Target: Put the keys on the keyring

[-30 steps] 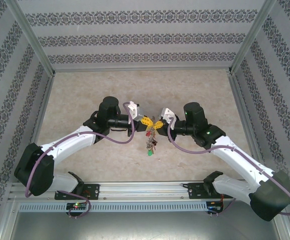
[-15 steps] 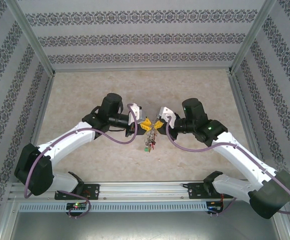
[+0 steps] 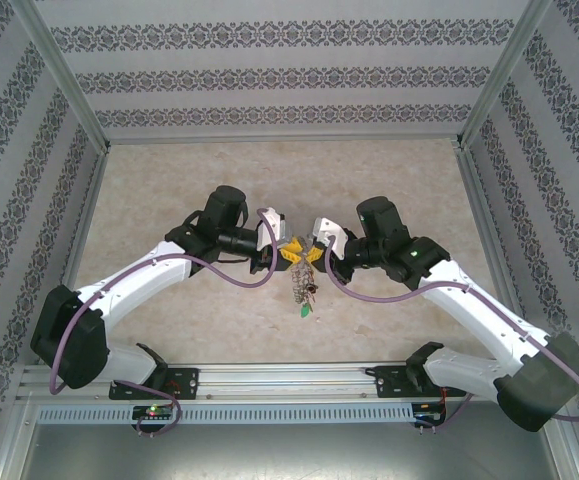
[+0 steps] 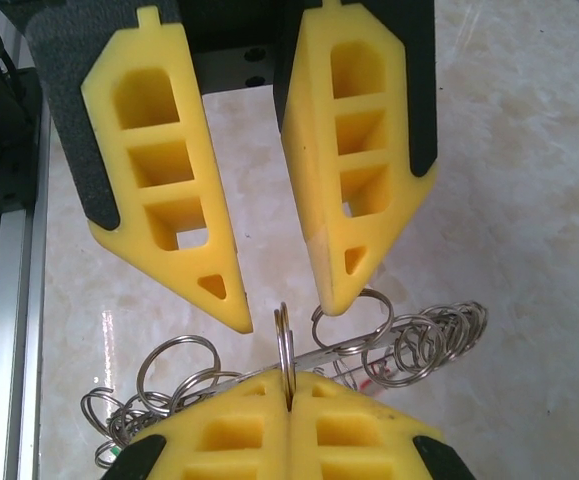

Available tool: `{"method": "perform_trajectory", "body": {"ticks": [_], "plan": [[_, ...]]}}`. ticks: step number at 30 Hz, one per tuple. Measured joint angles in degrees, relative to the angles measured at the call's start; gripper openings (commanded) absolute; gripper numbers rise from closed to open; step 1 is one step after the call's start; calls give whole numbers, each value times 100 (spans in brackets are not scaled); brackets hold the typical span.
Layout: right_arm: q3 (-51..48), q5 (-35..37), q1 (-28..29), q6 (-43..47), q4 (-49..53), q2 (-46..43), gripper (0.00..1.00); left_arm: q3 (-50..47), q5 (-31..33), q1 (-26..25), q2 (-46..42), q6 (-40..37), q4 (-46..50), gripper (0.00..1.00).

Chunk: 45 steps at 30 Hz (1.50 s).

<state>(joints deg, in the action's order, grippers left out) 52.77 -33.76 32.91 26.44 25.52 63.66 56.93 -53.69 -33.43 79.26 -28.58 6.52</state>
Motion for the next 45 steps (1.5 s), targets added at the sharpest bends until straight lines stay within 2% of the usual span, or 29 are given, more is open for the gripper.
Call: {"method": "perform_trajectory", "body": {"ticks": [14, 30, 33, 37, 40, 43, 45], "plan": [[11, -15, 0, 96, 26, 111, 0, 177, 162, -74, 63, -282, 343, 22], [118, -22, 0, 101, 50, 166, 0, 452, 315, -133, 271, -575, 778, 23], [118, -15, 0, 101, 72, 179, 0, 492, 319, -144, 313, -579, 811, 16], [140, 0, -2, 101, 114, 205, 0, 522, 319, -149, 341, -592, 874, 0], [153, 7, 0, 101, 149, 212, 2, 527, 319, -149, 341, -616, 901, 0], [153, 9, -2, 103, 166, 212, 15, 527, 310, -151, 341, -592, 892, 0], [138, 15, -2, 94, 146, 192, 16, 501, 275, -151, 339, -481, 774, 0]]}}
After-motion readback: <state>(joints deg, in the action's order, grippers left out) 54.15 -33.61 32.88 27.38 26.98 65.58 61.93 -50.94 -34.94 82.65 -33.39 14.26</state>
